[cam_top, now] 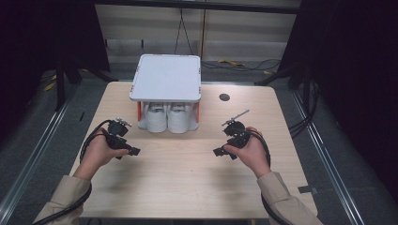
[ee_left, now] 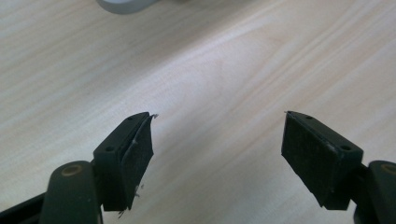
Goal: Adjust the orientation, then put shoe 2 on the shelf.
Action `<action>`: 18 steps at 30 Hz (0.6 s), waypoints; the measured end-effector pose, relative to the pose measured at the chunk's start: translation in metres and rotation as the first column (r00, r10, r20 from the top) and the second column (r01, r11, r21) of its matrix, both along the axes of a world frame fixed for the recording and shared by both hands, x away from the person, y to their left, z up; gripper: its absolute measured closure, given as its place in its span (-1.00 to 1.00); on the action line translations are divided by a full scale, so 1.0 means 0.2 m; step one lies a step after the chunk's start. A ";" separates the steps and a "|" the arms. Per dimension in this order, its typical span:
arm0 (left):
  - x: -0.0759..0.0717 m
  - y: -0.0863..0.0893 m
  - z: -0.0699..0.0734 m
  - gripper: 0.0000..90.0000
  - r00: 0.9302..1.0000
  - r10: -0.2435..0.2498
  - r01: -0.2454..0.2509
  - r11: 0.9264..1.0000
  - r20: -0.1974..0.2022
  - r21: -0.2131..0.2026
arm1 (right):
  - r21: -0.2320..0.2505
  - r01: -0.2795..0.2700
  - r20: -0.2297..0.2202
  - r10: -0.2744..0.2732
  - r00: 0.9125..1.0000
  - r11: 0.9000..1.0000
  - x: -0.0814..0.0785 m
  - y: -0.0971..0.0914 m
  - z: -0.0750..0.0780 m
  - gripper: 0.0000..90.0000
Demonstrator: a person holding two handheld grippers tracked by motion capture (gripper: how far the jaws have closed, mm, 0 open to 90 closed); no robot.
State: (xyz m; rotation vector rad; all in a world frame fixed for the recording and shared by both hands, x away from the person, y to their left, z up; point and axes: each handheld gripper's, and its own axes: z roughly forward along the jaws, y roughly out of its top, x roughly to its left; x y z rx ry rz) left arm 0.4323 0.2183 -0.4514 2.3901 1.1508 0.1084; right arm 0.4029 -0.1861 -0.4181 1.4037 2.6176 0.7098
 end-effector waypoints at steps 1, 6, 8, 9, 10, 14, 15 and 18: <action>-0.01 0.00 0.00 -0.49 1.000 -0.004 0.004 1.000 0.002 -0.002 | 0.001 -0.006 -0.002 0.006 1.000 1.000 -0.01 -0.01 0.00 -0.46; -0.05 0.03 0.00 -0.52 1.000 -0.005 0.005 1.000 0.000 -0.011 | -0.004 -0.015 -0.008 0.015 1.000 1.000 -0.04 -0.05 -0.01 -0.51; -0.06 0.04 0.00 -0.53 1.000 -0.004 0.004 1.000 0.001 -0.015 | -0.005 -0.016 -0.009 0.016 1.000 1.000 -0.05 -0.06 -0.01 -0.51; -0.07 0.04 0.00 -0.53 1.000 -0.004 0.004 1.000 0.007 -0.020 | -0.006 -0.020 -0.007 0.020 1.000 1.000 -0.06 -0.07 -0.01 -0.52; -0.08 0.05 0.01 -0.53 1.000 -0.005 0.005 1.000 0.004 -0.019 | -0.007 -0.025 -0.007 0.025 1.000 1.000 -0.07 -0.08 -0.01 -0.52; -0.11 0.07 0.01 -0.54 1.000 -0.001 0.001 1.000 0.010 -0.024 | -0.011 -0.024 -0.010 0.024 1.000 1.000 -0.10 -0.11 -0.02 -0.53; -0.12 0.08 0.01 -0.54 1.000 -0.004 0.004 1.000 0.010 -0.026 | -0.010 -0.018 -0.013 0.018 1.000 1.000 -0.10 -0.12 -0.02 -0.53; -0.14 0.09 0.01 -0.56 1.000 -0.007 0.007 0.999 0.003 -0.032 | -0.006 -0.012 -0.009 0.012 1.000 1.000 -0.12 -0.16 -0.03 -0.53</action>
